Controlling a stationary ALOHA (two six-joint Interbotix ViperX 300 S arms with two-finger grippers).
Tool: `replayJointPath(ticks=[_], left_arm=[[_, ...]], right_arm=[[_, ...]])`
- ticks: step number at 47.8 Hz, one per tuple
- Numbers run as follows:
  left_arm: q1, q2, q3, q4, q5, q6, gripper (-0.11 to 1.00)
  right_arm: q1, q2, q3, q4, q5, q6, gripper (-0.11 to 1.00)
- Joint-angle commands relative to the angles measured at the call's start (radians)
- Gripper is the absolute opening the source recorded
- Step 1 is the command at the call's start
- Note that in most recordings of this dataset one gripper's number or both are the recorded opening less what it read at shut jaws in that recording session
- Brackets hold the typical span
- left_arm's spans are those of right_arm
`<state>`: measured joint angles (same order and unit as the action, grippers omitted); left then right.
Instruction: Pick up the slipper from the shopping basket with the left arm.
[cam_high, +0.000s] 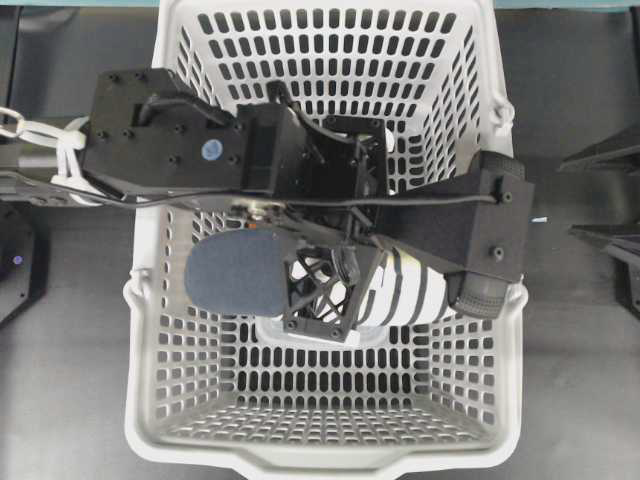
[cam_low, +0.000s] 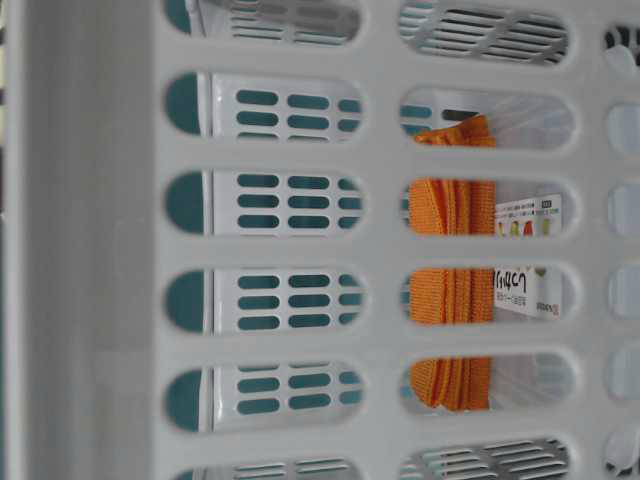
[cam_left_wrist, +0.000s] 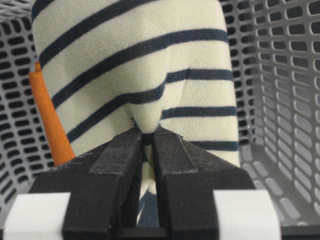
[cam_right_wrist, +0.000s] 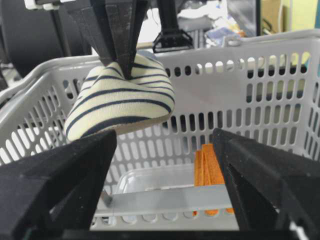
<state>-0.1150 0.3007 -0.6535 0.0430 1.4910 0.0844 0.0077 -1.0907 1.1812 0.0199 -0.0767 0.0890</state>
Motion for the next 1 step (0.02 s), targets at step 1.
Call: replayJointPath(ticks=[1], left_arm=[[-0.003, -0.018, -0.003, 0.003, -0.003, 0.002, 0.05]], right_arm=[[0.0, 0.008, -0.008, 0.003, -0.005, 0.002, 0.75]])
